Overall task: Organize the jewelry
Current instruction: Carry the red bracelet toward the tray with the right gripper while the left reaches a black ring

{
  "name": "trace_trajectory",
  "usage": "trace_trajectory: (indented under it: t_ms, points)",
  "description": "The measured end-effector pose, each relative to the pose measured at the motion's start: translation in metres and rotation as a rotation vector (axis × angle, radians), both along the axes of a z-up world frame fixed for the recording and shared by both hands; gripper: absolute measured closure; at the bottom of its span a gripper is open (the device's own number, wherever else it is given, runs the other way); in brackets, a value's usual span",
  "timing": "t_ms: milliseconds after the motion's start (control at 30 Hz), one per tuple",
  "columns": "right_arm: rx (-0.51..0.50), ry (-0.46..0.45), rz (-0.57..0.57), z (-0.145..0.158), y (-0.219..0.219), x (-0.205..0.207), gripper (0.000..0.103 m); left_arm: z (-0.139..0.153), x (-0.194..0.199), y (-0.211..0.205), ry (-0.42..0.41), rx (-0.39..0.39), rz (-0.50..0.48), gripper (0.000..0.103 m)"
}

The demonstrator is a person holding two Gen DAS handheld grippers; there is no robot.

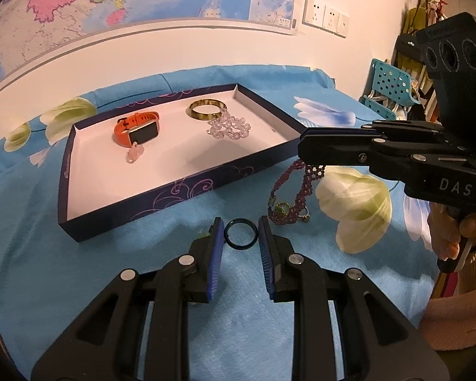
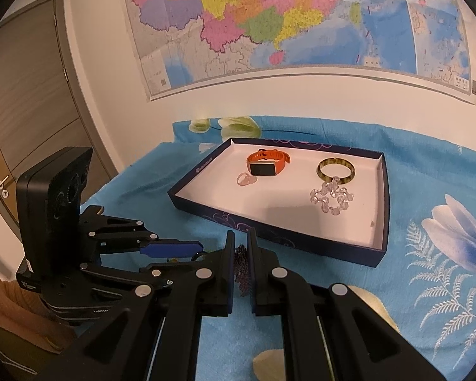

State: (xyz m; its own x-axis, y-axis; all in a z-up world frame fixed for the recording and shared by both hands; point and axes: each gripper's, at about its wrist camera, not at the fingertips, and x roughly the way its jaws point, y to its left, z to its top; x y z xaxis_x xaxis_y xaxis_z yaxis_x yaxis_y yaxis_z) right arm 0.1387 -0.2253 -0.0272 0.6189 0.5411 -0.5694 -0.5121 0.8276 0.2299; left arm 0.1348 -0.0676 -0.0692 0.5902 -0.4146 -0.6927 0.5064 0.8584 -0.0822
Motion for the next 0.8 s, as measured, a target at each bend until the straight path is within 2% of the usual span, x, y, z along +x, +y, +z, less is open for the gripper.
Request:
trace_trajectory:
  t_ms: [800]
  points:
    - [0.01,-0.098,-0.043,0.038,-0.007,0.034,0.097,0.028,0.032,0.026,-0.073,-0.031,0.084,0.08]
